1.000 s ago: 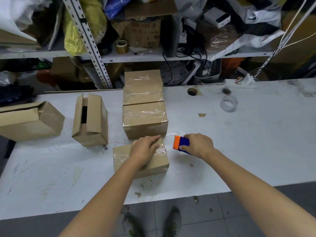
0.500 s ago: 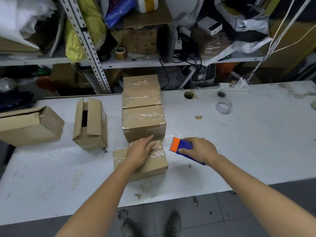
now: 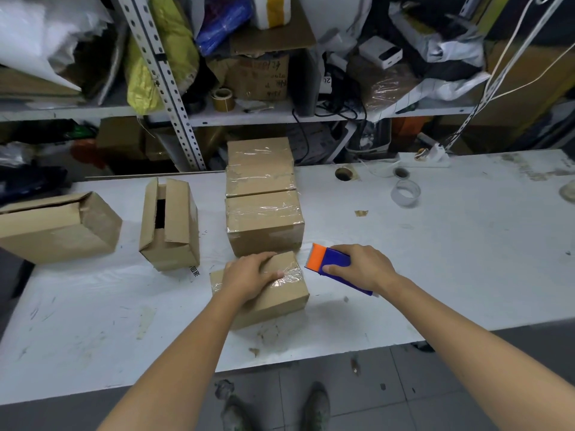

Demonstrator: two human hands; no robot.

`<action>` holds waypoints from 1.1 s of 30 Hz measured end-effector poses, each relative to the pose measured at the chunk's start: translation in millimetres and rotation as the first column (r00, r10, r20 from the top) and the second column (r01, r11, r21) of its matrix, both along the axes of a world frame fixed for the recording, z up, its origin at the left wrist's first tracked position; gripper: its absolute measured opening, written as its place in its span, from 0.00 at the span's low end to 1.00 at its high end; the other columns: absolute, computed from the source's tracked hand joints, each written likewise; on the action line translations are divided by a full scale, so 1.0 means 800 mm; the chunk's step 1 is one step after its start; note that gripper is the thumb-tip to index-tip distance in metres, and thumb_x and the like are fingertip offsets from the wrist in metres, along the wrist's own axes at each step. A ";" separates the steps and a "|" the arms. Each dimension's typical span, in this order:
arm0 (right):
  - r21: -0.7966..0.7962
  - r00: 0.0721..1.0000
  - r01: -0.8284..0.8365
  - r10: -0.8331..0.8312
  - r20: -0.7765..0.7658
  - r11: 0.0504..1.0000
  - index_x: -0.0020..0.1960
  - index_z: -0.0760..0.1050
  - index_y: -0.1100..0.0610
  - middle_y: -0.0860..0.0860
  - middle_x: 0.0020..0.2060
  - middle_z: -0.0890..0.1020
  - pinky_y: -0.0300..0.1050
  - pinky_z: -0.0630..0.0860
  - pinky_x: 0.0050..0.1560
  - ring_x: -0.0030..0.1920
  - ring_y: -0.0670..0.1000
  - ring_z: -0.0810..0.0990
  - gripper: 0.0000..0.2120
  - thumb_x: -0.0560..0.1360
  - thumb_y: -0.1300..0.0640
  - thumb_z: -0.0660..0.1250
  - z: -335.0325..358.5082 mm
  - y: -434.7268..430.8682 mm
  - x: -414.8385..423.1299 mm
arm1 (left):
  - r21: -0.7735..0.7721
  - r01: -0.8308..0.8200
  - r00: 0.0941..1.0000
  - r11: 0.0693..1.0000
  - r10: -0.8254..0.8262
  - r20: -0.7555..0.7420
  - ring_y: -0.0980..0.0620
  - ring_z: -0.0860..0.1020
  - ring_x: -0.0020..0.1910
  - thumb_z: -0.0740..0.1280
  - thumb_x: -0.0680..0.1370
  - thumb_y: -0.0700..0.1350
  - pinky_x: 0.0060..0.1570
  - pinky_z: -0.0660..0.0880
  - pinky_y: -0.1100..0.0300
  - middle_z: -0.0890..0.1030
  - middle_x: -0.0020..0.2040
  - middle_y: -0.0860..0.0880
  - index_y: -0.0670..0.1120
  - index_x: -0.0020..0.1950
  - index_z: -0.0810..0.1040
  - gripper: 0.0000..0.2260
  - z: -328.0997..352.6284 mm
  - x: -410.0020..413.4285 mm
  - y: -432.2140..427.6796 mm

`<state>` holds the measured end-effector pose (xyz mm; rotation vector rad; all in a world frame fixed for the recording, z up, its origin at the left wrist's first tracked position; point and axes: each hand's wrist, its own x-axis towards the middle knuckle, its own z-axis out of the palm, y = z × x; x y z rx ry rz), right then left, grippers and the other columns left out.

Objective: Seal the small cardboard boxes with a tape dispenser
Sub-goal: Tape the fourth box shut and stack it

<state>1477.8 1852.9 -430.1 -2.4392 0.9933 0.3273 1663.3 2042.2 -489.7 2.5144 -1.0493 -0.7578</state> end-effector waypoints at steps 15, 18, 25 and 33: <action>0.030 0.997 -0.001 -0.001 0.079 1.000 0.72 0.68 0.45 0.46 0.62 0.79 0.43 0.75 0.47 0.51 0.46 0.74 0.29 0.75 0.36 0.67 0.016 0.019 -0.008 | -0.047 -0.105 0.987 0.993 0.099 -0.124 0.50 0.75 0.64 0.69 0.77 0.59 0.57 0.74 0.55 0.79 0.65 0.55 0.60 0.70 0.74 0.21 0.003 0.012 0.015; 0.036 0.997 -0.002 -0.001 0.078 0.999 0.72 0.69 0.44 0.46 0.61 0.79 0.43 0.76 0.47 0.51 0.47 0.75 0.29 0.74 0.36 0.67 0.015 0.024 -0.013 | -0.053 -0.151 0.971 0.987 0.138 -0.195 0.50 0.77 0.61 0.69 0.76 0.59 0.59 0.74 0.55 0.80 0.63 0.53 0.56 0.68 0.77 0.21 0.004 0.019 0.021; 0.026 0.995 -0.004 0.002 0.104 1.000 0.71 0.70 0.43 0.45 0.60 0.80 0.44 0.77 0.47 0.51 0.47 0.76 0.29 0.73 0.34 0.67 0.023 0.027 -0.005 | -0.027 -0.170 0.956 0.985 0.158 -0.249 0.52 0.77 0.62 0.70 0.77 0.55 0.60 0.72 0.57 0.79 0.64 0.53 0.54 0.70 0.75 0.22 0.019 0.037 0.060; 0.033 0.991 -0.029 0.024 0.131 0.999 0.70 0.71 0.42 0.45 0.57 0.81 0.45 0.77 0.48 0.51 0.48 0.78 0.28 0.73 0.34 0.67 0.033 0.043 0.018 | 0.087 -0.185 0.970 0.979 0.196 -0.143 0.53 0.79 0.55 0.68 0.73 0.63 0.52 0.74 0.56 0.82 0.56 0.61 0.64 0.63 0.76 0.19 0.021 0.018 0.084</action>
